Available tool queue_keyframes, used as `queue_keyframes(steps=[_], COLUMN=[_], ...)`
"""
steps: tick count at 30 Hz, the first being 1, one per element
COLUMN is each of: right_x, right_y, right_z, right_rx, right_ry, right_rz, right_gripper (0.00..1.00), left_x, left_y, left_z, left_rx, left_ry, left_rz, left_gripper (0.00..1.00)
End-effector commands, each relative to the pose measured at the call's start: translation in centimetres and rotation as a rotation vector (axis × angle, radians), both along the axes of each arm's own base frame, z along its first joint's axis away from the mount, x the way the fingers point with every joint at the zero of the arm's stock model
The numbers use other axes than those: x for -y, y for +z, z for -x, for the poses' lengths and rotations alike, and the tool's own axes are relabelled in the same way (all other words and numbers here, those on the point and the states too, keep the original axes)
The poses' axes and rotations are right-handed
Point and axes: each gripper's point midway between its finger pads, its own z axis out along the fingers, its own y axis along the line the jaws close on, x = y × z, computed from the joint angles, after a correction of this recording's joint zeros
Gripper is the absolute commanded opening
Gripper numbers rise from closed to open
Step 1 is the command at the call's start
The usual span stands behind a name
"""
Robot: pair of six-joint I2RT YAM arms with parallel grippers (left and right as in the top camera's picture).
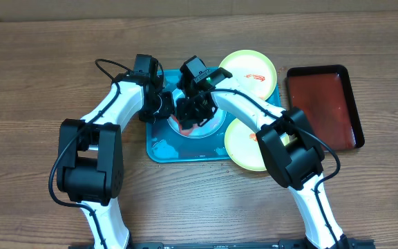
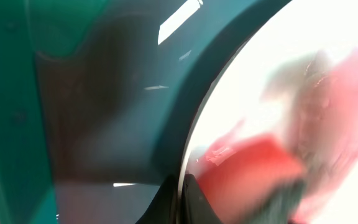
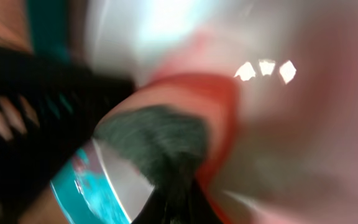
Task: Clean dirty plates on tray and stack at the side
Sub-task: 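Scrub the white plate with the sponge while left gripper holds it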
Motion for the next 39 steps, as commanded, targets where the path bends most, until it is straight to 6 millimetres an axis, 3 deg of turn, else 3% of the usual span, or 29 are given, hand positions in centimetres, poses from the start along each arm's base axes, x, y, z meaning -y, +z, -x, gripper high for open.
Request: queue_keyframes(steps=[1,4,8,12,16,21,27,32,35,39], right_x=[1.9,5.9,11.8,14.5,15.4,13.2,6.8,1.6,-0.7,-2.2], right_y=[-1.4,-2.4,-2.6,-1.9,-1.1,-1.2,-3.2,-4.7,-3.6,-1.5], right_z=[0.4,-0.2,-2.6,-4.6,-6.7,-8.8,-8.6,-5.2,-2.7,0.1], right_rx=[-0.03,0.008,0.135,0.258,0.369,0.438,0.364,0.205,0.118,-0.034], right_ry=[-0.011,-0.05,-0.157,-0.193,-0.235,-0.279,-0.142,-0.003,0.083,0.119], right_rz=[0.104,0.3,0.595,0.746,0.805,0.694,0.368,0.112,-0.027,-0.152], right_gripper=[0.04,0.04,0.04,0.04,0.04,0.04,0.04,0.04,0.04,0.04], left_x=[0.2,0.2,0.2,0.2,0.1,-0.4,-0.5,-0.5,-0.5,-0.5], left_y=[-1.2,-1.2,-1.2,-1.2,-1.2,-1.4,-1.4,-1.4,-1.4,-1.4], left_z=[0.7,0.7,0.7,0.7,0.8,1.1,1.2,1.2,1.1,1.1], left_rx=[-0.029,-0.029,-0.029,-0.029,-0.032,-0.044,-0.049,-0.049,-0.045,-0.044], left_ry=[-0.029,-0.029,-0.029,-0.028,-0.028,-0.024,-0.023,-0.022,-0.022,-0.022], left_rz=[-0.004,-0.004,-0.004,-0.007,-0.009,-0.038,-0.045,-0.045,-0.044,-0.044], left_gripper=[0.04,0.04,0.04,0.04,0.04,0.04,0.04,0.04,0.04,0.04])
